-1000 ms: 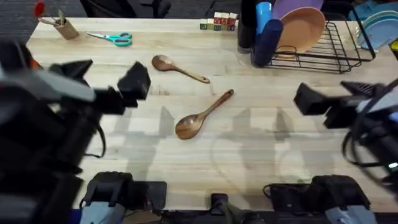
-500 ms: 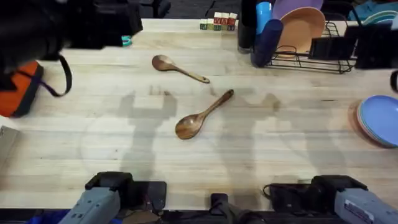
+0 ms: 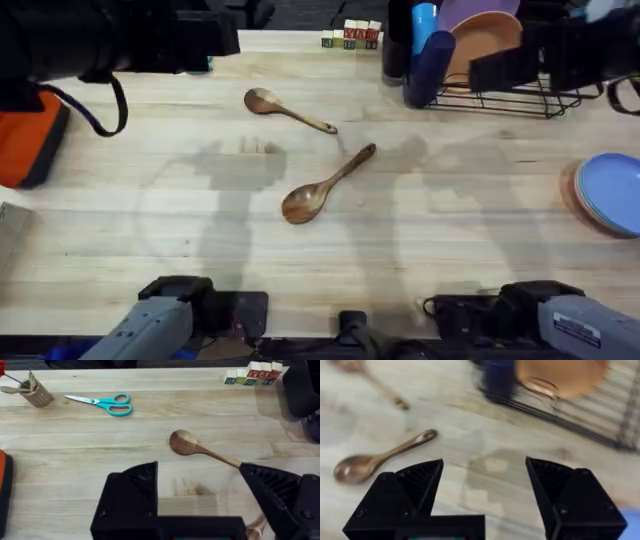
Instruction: Pick up the spoon on the table one by one and put them onto the rack
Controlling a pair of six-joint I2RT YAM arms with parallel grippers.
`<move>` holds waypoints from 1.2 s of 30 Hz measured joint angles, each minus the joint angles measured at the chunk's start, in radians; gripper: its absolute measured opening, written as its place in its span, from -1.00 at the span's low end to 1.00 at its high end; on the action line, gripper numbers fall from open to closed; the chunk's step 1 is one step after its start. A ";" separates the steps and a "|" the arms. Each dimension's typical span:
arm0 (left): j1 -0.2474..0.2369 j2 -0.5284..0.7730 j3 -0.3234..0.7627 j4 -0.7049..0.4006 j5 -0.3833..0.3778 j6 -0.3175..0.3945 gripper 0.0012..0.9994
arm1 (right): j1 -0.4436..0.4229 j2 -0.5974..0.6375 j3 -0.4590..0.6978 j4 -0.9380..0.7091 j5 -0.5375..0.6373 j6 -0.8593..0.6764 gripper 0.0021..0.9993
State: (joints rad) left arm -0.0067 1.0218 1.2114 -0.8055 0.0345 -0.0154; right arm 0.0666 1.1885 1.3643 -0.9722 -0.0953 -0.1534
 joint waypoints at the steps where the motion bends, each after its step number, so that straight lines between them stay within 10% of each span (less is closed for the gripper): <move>1: 0.000 0.000 0.000 0.000 0.000 0.000 0.99 | 0.018 0.000 0.000 0.002 -0.024 -0.034 0.99; 21: 0.000 0.000 0.000 -0.002 0.000 0.000 0.99 | 0.523 0.163 0.008 -0.024 -0.146 -0.735 0.99; 36: 0.000 0.000 0.000 -0.003 0.000 0.000 0.99 | 0.554 0.412 0.008 -0.024 -0.145 -0.927 0.99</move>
State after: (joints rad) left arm -0.0067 1.0218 1.2114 -0.8082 0.0345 -0.0154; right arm 0.6201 1.6005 1.3720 -0.9962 -0.2401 -1.0800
